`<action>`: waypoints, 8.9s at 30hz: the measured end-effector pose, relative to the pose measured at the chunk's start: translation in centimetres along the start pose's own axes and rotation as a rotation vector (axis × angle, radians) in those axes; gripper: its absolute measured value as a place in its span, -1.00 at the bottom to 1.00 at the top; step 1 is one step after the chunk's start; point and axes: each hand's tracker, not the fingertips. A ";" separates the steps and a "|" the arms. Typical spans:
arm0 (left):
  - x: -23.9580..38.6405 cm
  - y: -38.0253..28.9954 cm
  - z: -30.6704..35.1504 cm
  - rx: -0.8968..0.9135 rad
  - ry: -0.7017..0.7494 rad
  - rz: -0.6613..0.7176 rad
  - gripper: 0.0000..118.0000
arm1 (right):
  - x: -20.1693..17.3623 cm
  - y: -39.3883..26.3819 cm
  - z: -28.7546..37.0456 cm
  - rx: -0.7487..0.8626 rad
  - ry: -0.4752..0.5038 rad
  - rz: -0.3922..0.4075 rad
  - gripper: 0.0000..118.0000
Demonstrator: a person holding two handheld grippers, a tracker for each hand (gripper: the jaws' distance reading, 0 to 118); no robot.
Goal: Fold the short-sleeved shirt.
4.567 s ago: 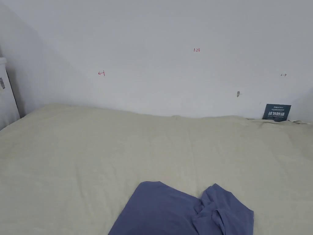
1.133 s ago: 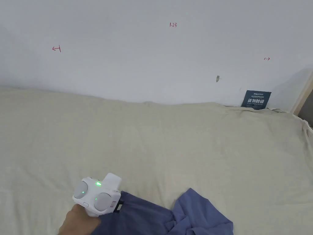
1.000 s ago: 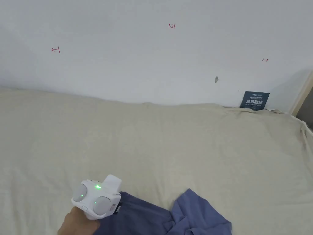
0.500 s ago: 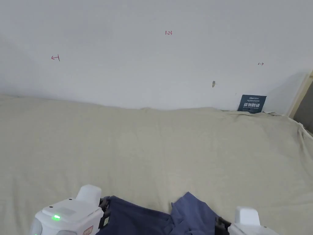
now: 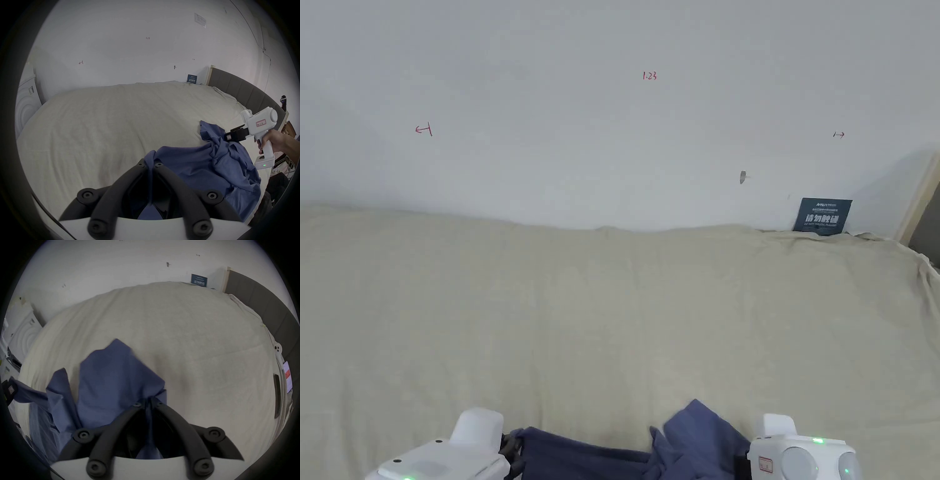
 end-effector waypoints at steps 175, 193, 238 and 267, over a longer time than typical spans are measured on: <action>-2.3 -15.3 26.1 0.247 0.291 0.127 -1.00 | -10.8 -21.0 23.6 0.655 -0.092 0.114 -0.99; -12.5 -3.1 13.5 0.074 0.214 0.251 -1.00 | -11.6 -17.0 20.0 0.565 -0.073 0.110 -0.99; -15.2 3.2 1.8 -0.047 0.234 0.033 -1.00 | -2.6 5.7 -0.2 0.159 -0.027 0.017 0.07; -14.9 9.5 11.9 0.106 0.255 0.072 -1.00 | -3.6 8.4 13.5 0.402 0.014 0.101 -0.93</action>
